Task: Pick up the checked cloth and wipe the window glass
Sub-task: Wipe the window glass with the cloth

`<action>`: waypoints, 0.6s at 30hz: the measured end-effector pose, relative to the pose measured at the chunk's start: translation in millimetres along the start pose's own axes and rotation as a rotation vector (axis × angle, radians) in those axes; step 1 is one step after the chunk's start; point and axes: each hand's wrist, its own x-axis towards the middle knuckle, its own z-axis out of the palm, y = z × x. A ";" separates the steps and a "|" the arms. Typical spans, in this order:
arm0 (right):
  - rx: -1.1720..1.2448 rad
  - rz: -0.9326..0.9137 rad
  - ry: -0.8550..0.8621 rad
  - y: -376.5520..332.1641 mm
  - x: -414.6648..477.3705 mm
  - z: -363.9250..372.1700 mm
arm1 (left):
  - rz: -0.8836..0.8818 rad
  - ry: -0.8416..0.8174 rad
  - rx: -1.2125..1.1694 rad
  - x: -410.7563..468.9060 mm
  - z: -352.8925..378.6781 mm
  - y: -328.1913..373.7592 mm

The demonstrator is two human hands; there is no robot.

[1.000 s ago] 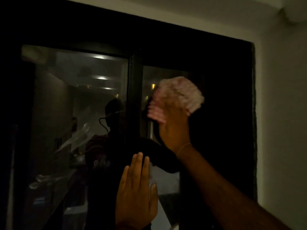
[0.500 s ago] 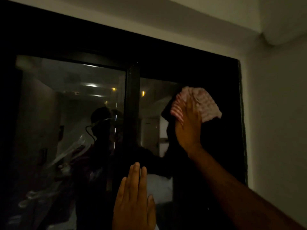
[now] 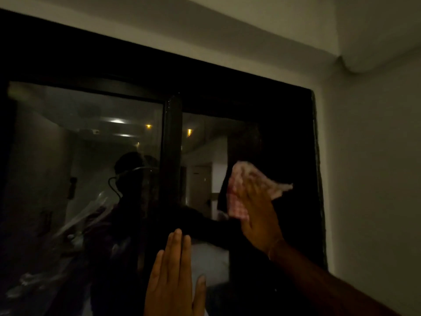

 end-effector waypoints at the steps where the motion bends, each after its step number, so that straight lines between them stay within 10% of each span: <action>1: -0.096 0.029 0.081 -2.1 23.6 -3.3 | 0.006 -0.008 0.009 -0.1 1.1 -0.9; 7: -0.017 0.189 0.223 -61.9 141.5 -14.3 | 0.015 0.000 0.033 2.0 0.6 -0.2; 12: -0.020 -0.283 0.030 -90.9 107.3 13.3 | -0.008 0.039 0.019 0.0 -2.4 5.0; 18: -0.097 -0.435 -0.060 -72.5 97.1 8.7 | 0.014 0.008 0.011 -4.4 1.9 2.2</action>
